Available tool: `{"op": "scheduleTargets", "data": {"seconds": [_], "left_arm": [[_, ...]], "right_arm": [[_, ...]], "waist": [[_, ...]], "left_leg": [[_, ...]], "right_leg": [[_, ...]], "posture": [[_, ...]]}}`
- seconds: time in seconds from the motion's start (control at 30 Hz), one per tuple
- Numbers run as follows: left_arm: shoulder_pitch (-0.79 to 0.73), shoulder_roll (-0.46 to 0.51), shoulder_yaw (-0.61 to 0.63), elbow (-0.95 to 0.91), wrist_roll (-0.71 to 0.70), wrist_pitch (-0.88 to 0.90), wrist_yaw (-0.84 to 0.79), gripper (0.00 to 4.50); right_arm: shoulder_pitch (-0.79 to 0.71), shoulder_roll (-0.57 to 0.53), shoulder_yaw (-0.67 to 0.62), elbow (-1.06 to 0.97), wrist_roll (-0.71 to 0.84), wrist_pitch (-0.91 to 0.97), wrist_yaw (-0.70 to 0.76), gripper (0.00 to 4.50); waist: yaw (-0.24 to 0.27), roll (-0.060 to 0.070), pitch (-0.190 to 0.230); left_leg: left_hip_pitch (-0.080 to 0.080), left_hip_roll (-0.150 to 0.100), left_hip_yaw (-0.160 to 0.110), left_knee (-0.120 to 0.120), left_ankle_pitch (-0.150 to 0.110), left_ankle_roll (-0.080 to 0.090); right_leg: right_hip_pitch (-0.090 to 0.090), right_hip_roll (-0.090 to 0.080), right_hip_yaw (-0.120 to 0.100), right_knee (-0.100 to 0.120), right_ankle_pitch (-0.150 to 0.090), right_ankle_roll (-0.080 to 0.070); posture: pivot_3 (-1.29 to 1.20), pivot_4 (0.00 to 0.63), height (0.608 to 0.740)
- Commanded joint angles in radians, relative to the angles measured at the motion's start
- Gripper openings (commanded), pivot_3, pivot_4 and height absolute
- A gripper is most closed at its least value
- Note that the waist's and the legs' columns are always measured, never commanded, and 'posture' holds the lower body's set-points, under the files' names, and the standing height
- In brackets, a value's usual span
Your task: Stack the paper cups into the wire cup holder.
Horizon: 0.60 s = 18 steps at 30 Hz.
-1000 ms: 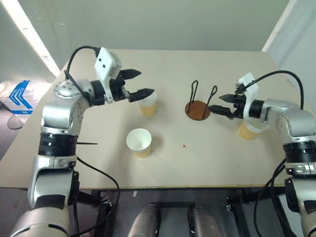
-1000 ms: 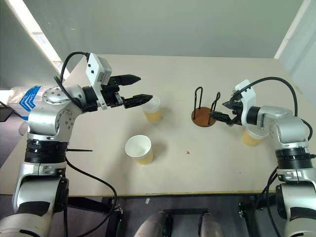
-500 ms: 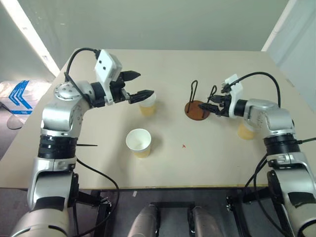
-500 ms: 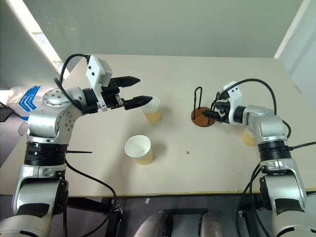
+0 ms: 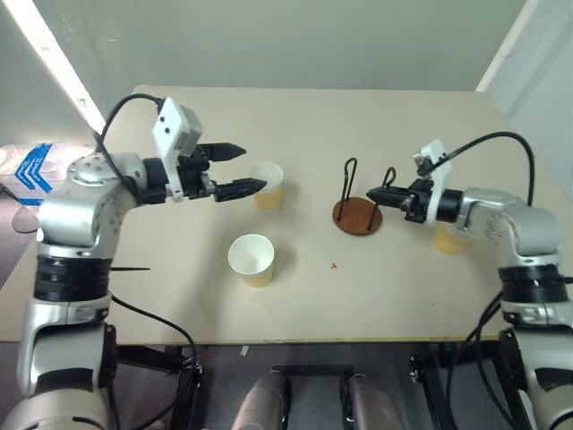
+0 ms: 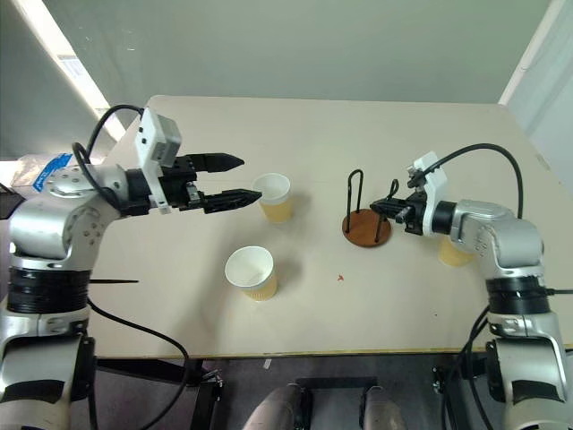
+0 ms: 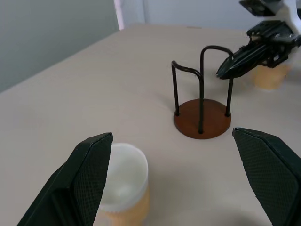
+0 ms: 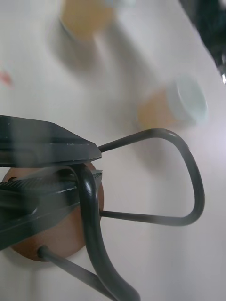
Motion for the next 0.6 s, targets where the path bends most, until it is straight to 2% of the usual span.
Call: {"op": "scheduleTargets", "data": {"seconds": [0.03, 0.23, 0.47, 0.6], "left_arm": [[-0.005, 0.051, 0.013, -0.078, -0.057, 0.03, -0.087, 4.5], [0.033, 0.122, -0.048, -0.171, -0.083, 0.033, -0.225, 4.5], [0.026, 0.115, -0.071, -0.157, -0.06, 0.015, -0.24, 4.5], [0.023, 0.111, -0.076, -0.15, -0.048, 0.01, -0.239, 4.5]], "right_arm": [[0.017, -0.052, -0.045, -0.18, 0.083, 0.064, 0.023, 0.03], [0.133, -0.154, 0.008, -0.401, 0.116, 0.08, 0.057, 0.03], [0.185, -0.122, 0.041, -0.443, 0.134, 0.087, 0.012, 0.03], [0.206, -0.086, 0.092, -0.426, 0.097, 0.054, -0.017, 0.03]], "waist": [[-0.001, 0.0, 0.0], [0.0, 0.0, 0.0], [-0.007, -0.001, 0.0], [-0.009, -0.001, 0.0]], "left_leg": [[0.0, 0.0, 0.0, 0.0, 0.0, 0.0], [0.001, 0.0, -0.001, 0.001, 0.001, 0.0], [0.002, 0.0, -0.001, 0.001, 0.004, -0.001], [0.003, 0.0, -0.001, 0.001, 0.003, 0.008]], "right_leg": [[0.0, 0.0, 0.0, 0.0, -0.001, -0.001], [0.001, 0.0, 0.0, 0.002, -0.001, -0.001], [0.0, 0.0, 0.001, 0.005, -0.001, -0.001], [0.0, 0.0, 0.001, 0.009, -0.001, -0.002]], "posture": [[0.0, 0.15, 0.74], [0.0, 0.15, 0.74], [0.0, 0.15, 0.74], [0.0, 0.15, 0.74]]}}
